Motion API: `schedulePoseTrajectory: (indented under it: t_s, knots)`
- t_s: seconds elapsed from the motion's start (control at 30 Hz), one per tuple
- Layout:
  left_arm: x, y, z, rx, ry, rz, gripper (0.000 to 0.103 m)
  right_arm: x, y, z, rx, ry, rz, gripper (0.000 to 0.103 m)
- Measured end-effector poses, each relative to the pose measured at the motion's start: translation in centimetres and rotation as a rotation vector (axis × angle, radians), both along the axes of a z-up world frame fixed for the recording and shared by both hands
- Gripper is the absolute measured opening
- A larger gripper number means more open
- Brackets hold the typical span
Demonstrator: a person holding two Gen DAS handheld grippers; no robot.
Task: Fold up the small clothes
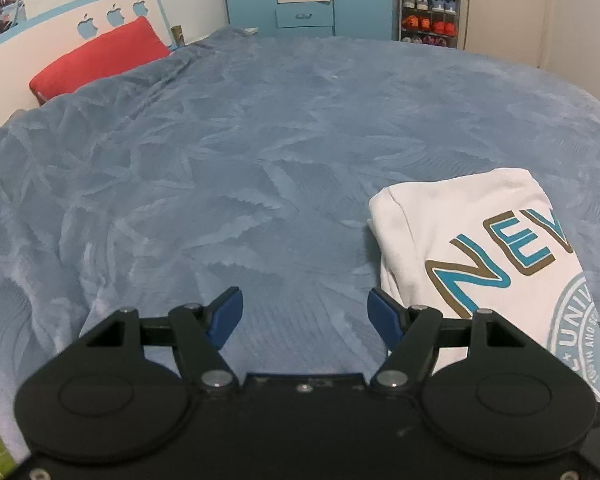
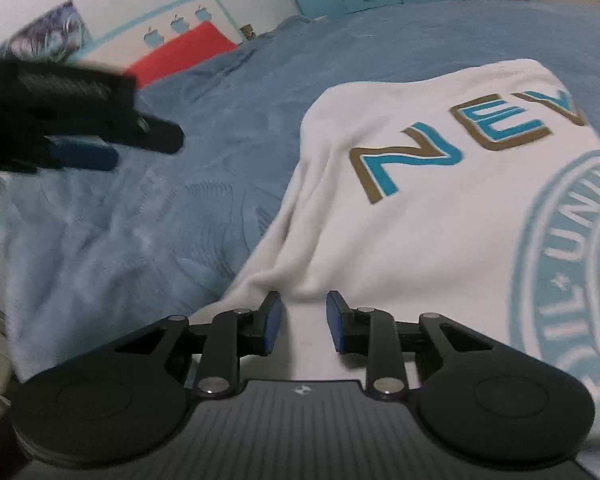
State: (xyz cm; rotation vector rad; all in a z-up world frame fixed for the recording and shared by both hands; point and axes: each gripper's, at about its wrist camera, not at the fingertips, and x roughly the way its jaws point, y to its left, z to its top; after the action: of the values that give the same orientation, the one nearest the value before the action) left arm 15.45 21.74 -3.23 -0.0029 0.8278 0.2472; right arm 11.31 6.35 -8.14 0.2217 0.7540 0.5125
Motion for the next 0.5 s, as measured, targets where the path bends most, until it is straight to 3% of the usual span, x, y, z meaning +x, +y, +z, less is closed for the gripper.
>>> schedulePoseTrajectory:
  t_s: [0.07, 0.17, 0.3, 0.4, 0.5]
  knots:
    - [-0.5, -0.1, 0.3, -0.007, -0.014, 0.006, 0.071, 0.1, 0.0, 0.6, -0.003, -0.006, 0.009, 0.034]
    - [-0.5, -0.8, 0.6, -0.046, -0.037, 0.02, 0.071, 0.0, -2.8, 2.5, 0.069, -0.019, -0.015, 0.034]
    - [0.3, -3.3, 0.1, -0.129, -0.076, -0.016, 0.071, -0.2, -6.8, 5.4, 0.025, -0.075, -0.094, 0.034]
    - [1.2, -6.5, -1.9, -0.167, -0.074, -0.093, 0.071, -0.1, -8.7, 5.5, -0.046, -0.078, -0.156, 0.034]
    - [2.4, -8.3, -6.9, -0.16, -0.041, -0.136, 0.072, 0.1, -9.8, 2.8, -0.088, -0.091, -0.216, 0.034]
